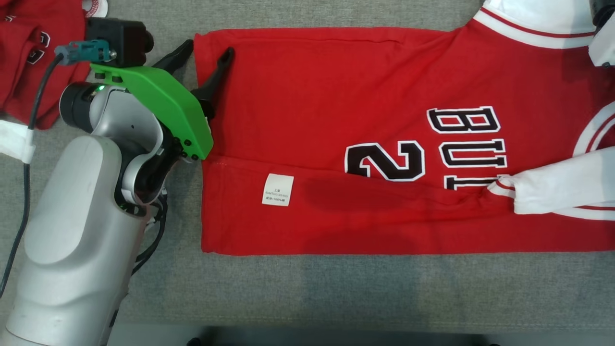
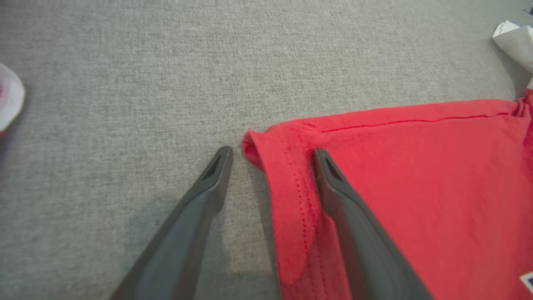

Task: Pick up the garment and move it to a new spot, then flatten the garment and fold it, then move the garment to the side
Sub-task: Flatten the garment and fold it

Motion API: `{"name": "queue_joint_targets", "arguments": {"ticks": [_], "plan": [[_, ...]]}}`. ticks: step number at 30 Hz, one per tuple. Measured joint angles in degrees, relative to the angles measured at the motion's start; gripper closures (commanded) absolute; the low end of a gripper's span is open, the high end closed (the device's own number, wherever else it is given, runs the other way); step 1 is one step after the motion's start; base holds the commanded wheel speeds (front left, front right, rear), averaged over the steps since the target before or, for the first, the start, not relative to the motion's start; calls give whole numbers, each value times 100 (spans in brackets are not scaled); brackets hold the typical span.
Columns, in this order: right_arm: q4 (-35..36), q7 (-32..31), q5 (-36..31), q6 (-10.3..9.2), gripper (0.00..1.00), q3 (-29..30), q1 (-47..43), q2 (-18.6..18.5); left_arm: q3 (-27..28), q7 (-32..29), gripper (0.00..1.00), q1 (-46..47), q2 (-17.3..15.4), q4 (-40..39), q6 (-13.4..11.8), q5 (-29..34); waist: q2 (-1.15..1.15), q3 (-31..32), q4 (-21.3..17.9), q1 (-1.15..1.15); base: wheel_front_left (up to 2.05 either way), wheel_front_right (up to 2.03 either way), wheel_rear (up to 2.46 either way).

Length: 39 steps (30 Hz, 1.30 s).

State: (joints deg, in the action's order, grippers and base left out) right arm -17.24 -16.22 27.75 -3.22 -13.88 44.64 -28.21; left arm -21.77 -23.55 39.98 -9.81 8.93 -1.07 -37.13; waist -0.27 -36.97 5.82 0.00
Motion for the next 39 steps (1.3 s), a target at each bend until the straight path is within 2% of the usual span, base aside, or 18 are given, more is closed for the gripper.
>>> {"name": "queue_joint_targets", "arguments": {"ticks": [5, 7, 8, 9, 10, 13, 15, 16, 17, 18, 19, 20, 21, 22, 24, 31, 39], "plan": [[-242, 8, -4, -33, 0, -78, 182, 154, -70, 92, 0, 220, 149, 188, 64, 2, 0, -113, 160, 0, 0, 0, 0], [-315, 54, -8, -32, 0, -78, 233, 152, -85, 98, 11, 281, 196, 246, 109, 2, 0, -143, 217, 0, 0, 0, 0], [-349, 55, -9, -32, 0, -80, 279, 153, -88, 102, 29, 305, 202, 282, 130, 2, 0, -157, 241, 0, 0, 0, 0], [-392, 69, -9, -24, 0, -92, 336, 156, -87, 145, 51, 336, 211, 334, 146, 2, 0, -171, 263, 0, 0, 0, 0], [-438, 107, -12, -24, 0, -103, 380, 160, -81, 153, 57, 356, 214, 368, 158, 2, 0, -181, 279, 0, 0, 0, 0], [-558, 156, -51, 21, 0, -116, 472, 170, -75, 222, 63, 398, 229, 499, 166, 1, 0, -189, 308, 0, 0, 0, 0], [-632, 158, -56, 38, 0, -129, 530, 180, -63, 253, 62, 426, 243, 565, 194, 1, 0, -183, 314, 0, 0, 0, 0], [-662, 164, -57, 69, 8, -132, 557, 188, -58, 266, 62, 438, 246, 591, 210, 1, 0, -181, 316, 0, 0, 0, 0], [-662, 164, -57, 69, 35, -132, 557, 188, -58, 266, 58, 438, 246, 591, 210, 1, 0, -181, 316, 0, 0, 0, 0], [-692, 165, -57, 85, 50, -141, 576, 199, -57, 271, 54, 452, 252, 620, 211, 1, 0, -178, 317, 0, 0, 0, 0], [-720, 168, -56, 99, 50, -143, 592, 208, -57, 278, 54, 474, 260, 658, 212, 1, 0, -176, 318, 0, 0, 0, 0], [-748, 205, -56, 125, 60, -146, 603, 216, -59, 301, 50, 497, 271, 693, 218, 1, 0, -172, 319, 0, 0, 0, 0], [-794, 237, -56, 169, 75, -159, 616, 233, -58, 332, 51, 514, 283, 736, 246, 1, 0, -165, 319, 0, 0, 0, 0], [-846, 275, -55, 183, 100, -174, 632, 261, -58, 345, 58, 525, 287, 776, 266, 1, 0, -152, 317, 0, 0, 0, 0], [-889, 292, -3, 246, 100, -172, 651, 323, -60, 344, 100, 547, 294, 849, 267, 0, 0, -124, 306, 0, 0, 0, 0], [-980, 643, 109, 475, 100, -162, 659, 542, -35, 403, 100, 575, 339, 1104, 403, -112, 0, -41, 249, 0, 0, 0, 0], [-928, 1161, 220, 727, 100, -149, 643, 560, 59, 676, 100, 544, 347, 1411, 461, -154, 0, 211, 137, 0, 0, 0, 0]]}}
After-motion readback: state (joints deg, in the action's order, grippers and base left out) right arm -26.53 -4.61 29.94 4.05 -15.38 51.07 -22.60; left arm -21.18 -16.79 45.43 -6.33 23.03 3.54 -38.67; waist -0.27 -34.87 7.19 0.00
